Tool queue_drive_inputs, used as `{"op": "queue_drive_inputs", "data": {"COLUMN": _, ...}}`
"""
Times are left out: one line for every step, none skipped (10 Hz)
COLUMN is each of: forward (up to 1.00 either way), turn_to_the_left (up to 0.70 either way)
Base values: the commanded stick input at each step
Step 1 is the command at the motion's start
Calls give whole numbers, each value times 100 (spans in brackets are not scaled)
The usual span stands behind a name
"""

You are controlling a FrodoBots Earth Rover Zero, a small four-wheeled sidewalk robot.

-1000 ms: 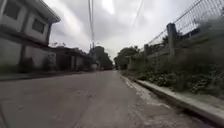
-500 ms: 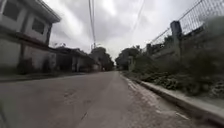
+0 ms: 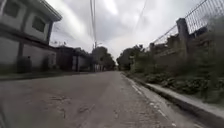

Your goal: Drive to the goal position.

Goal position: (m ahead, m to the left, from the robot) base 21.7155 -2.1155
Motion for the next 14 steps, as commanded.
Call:
{"op": "queue_drive_inputs", "data": {"forward": 70, "turn_to_the_left": 0}}
{"op": "queue_drive_inputs", "data": {"forward": 70, "turn_to_the_left": 0}}
{"op": "queue_drive_inputs", "data": {"forward": 70, "turn_to_the_left": 0}}
{"op": "queue_drive_inputs", "data": {"forward": 70, "turn_to_the_left": 0}}
{"op": "queue_drive_inputs", "data": {"forward": 70, "turn_to_the_left": 0}}
{"op": "queue_drive_inputs", "data": {"forward": 70, "turn_to_the_left": 0}}
{"op": "queue_drive_inputs", "data": {"forward": 70, "turn_to_the_left": -16}}
{"op": "queue_drive_inputs", "data": {"forward": 70, "turn_to_the_left": -29}}
{"op": "queue_drive_inputs", "data": {"forward": 70, "turn_to_the_left": -35}}
{"op": "queue_drive_inputs", "data": {"forward": 70, "turn_to_the_left": -35}}
{"op": "queue_drive_inputs", "data": {"forward": 70, "turn_to_the_left": -35}}
{"op": "queue_drive_inputs", "data": {"forward": 70, "turn_to_the_left": -35}}
{"op": "queue_drive_inputs", "data": {"forward": 70, "turn_to_the_left": -35}}
{"op": "queue_drive_inputs", "data": {"forward": 70, "turn_to_the_left": -35}}
